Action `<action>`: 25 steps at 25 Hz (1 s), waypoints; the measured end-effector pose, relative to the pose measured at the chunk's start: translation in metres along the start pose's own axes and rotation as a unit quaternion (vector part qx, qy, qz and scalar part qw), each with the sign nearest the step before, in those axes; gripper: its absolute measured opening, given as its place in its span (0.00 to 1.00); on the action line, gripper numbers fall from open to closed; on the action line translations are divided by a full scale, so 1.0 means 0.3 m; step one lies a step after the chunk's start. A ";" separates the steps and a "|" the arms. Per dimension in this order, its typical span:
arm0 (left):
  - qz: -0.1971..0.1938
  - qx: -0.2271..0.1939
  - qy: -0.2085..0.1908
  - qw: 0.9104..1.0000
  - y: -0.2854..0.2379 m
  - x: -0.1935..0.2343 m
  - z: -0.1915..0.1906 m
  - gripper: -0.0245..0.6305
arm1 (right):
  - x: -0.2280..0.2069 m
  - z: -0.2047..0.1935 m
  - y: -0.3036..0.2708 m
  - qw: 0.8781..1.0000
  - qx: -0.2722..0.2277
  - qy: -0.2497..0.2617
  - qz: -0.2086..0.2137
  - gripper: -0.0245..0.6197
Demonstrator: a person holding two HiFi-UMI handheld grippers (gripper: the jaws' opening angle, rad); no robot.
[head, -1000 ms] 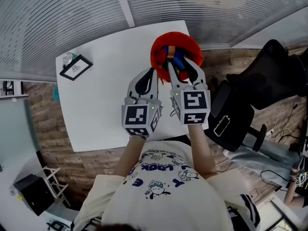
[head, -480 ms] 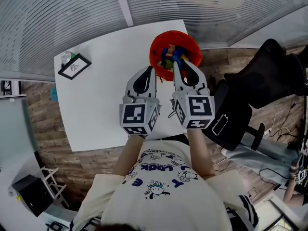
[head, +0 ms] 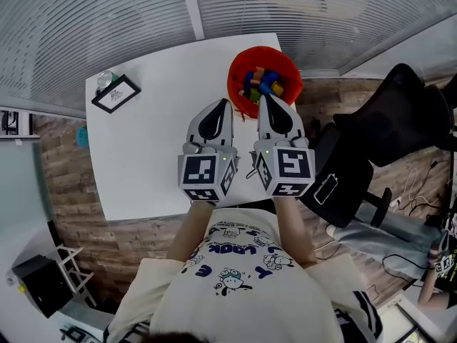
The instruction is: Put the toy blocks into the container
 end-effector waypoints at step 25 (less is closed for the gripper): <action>0.009 -0.018 -0.018 1.000 0.061 -0.028 0.039 0.08 | 0.043 -0.019 0.060 1.000 -0.010 -0.015 0.022 0.05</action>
Point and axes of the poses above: the fingertips, and each gripper's own axes: y backward along the fingers, x to its left, z out of its top, the point moved 7 cm from there along y, backward along the fingers, and after that the axes turned 12 degrees about -y, right-handed, at the moved point
